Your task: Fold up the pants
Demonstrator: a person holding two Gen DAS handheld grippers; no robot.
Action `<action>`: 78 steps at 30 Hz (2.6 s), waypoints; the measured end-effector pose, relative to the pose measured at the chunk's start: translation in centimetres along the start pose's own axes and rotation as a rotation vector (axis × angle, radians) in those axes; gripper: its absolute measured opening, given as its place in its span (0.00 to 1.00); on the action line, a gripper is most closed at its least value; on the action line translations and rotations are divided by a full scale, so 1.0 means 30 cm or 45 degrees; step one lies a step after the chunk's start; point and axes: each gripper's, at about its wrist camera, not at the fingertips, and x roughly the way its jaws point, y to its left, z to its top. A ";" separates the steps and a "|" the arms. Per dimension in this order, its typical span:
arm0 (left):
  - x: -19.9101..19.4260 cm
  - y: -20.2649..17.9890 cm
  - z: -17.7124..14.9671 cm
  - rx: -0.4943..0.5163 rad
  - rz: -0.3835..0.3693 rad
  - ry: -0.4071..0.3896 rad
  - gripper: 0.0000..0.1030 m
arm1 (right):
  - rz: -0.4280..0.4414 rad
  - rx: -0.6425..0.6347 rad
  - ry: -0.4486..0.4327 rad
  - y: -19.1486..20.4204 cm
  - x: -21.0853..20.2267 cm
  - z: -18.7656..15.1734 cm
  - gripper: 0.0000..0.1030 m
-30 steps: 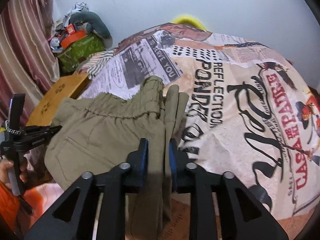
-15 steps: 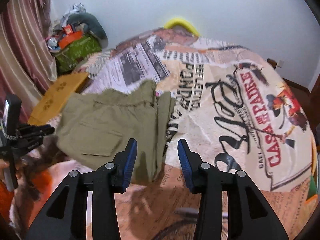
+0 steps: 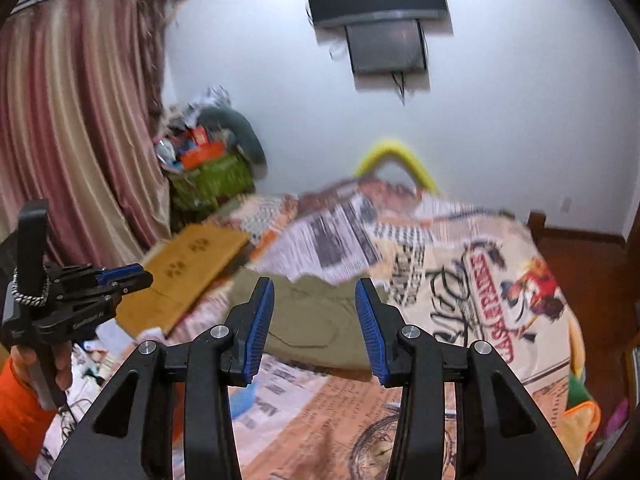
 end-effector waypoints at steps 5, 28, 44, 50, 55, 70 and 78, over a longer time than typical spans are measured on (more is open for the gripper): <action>-0.296 -0.043 0.011 -0.034 -0.073 -0.199 0.30 | 0.023 -0.050 -0.154 0.091 -0.196 0.015 0.37; -0.894 -0.142 -0.256 -0.094 -0.072 -0.619 0.71 | 0.061 -0.097 -0.536 0.348 -0.631 -0.172 0.56; -0.886 -0.138 -0.313 -0.136 -0.032 -0.623 1.00 | -0.067 -0.046 -0.547 0.340 -0.622 -0.196 0.99; -0.871 -0.140 -0.318 -0.139 -0.025 -0.612 1.00 | -0.065 -0.059 -0.540 0.348 -0.634 -0.216 0.99; -0.864 -0.135 -0.316 -0.145 -0.026 -0.604 1.00 | -0.064 -0.061 -0.534 0.351 -0.637 -0.222 0.99; -0.856 -0.138 -0.314 -0.140 -0.022 -0.594 1.00 | -0.072 -0.063 -0.523 0.346 -0.641 -0.223 0.99; -0.855 -0.137 -0.313 -0.135 -0.028 -0.592 1.00 | -0.074 -0.060 -0.525 0.340 -0.645 -0.225 0.99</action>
